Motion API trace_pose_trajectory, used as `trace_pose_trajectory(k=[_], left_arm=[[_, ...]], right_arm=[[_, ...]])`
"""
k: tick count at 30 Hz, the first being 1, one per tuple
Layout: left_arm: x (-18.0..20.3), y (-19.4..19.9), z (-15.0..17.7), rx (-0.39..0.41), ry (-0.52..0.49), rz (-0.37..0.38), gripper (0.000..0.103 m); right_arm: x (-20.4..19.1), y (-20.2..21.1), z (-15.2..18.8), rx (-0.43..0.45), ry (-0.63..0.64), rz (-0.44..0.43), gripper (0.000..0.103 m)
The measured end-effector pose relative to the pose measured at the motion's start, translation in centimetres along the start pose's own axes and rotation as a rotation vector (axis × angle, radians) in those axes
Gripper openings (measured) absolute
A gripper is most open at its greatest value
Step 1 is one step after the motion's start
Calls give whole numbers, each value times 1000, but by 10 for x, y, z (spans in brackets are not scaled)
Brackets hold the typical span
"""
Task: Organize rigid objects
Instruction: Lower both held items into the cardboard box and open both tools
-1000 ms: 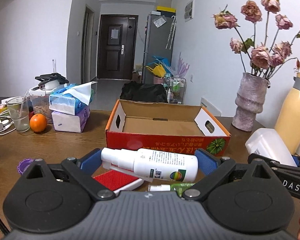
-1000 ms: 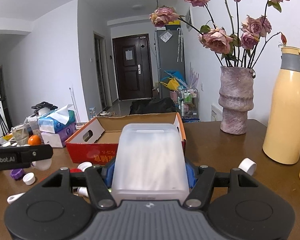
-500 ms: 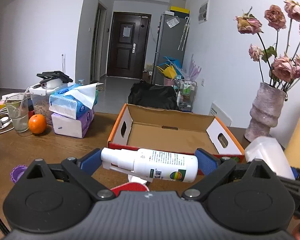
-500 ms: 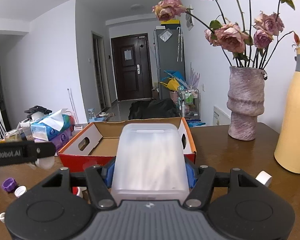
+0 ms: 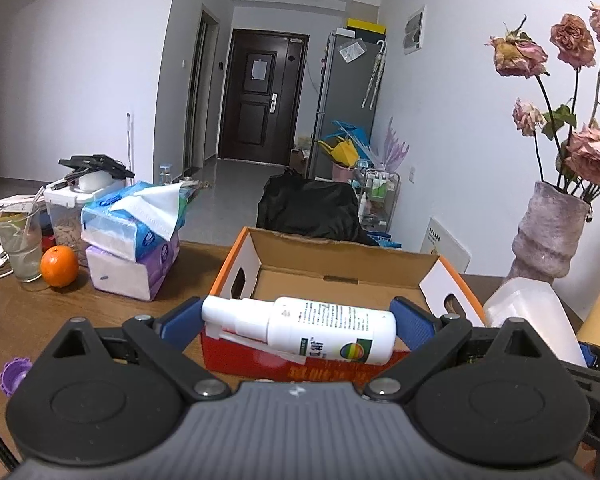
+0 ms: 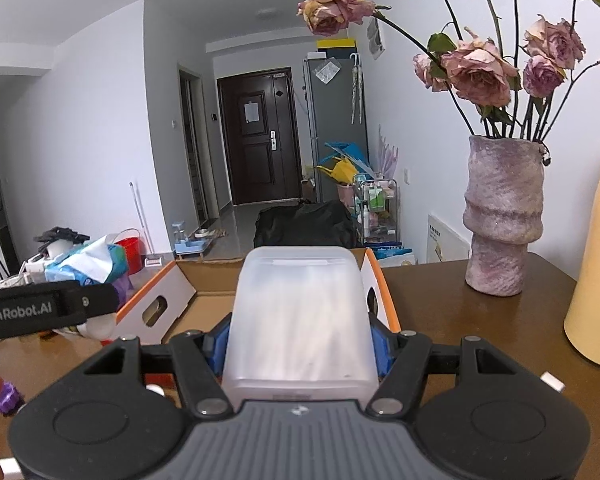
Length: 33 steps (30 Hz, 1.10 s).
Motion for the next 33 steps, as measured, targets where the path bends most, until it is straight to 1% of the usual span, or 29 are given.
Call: trace_pose_trajectory(k=[5, 13, 23, 33], left_arm=[[2, -13, -9, 8, 7, 5, 100], [6, -41, -18, 3, -12, -5, 100], [4, -77, -23, -28, -22, -45, 100], [8, -106, -25, -59, -35, -65, 100]], right_arm=[[-2, -14, -9, -4, 1, -4, 64], [-4, -40, -21, -16, 6, -11, 64], [-3, -70, -29, -47, 11, 2, 64], [-2, -103, -32, -85, 27, 12, 64]])
Point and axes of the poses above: each gripper's, at about its wrist camera, not at the fingertips, and y roughly against the way its jaws point, x to its right, z to its underside, the point moved 3 cm from there along -y, roughly the way its jaws point, and after that the axes turned 3 degrees about -x, right-handed, at the moved point
